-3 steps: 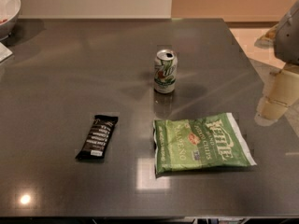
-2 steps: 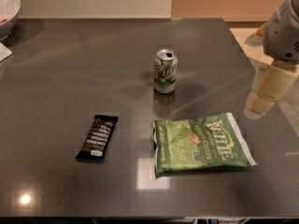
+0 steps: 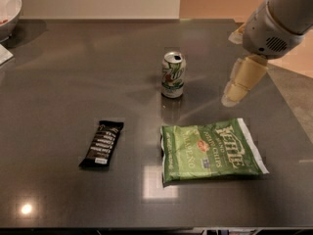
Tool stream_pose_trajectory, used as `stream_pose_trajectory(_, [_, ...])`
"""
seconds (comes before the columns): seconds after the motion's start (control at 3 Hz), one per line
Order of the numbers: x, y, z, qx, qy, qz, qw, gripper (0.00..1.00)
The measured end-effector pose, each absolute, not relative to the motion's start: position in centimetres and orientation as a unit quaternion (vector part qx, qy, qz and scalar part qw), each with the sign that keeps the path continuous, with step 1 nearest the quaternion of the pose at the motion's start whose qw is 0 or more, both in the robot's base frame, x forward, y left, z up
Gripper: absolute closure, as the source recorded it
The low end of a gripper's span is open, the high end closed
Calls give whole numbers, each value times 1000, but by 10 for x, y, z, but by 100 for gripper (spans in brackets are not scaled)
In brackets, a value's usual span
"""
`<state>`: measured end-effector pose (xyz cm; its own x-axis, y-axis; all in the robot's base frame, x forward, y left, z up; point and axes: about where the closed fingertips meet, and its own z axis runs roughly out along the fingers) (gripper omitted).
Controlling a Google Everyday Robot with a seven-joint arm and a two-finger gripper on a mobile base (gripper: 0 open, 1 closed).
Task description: Move 7up can near rxbar chocolate
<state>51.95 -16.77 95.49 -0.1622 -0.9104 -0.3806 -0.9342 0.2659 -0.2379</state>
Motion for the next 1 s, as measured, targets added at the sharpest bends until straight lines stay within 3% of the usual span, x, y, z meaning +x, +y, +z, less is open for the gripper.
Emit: stream_pose_trajectory(1.0, [602,-101,924,-601,741,107,279,0])
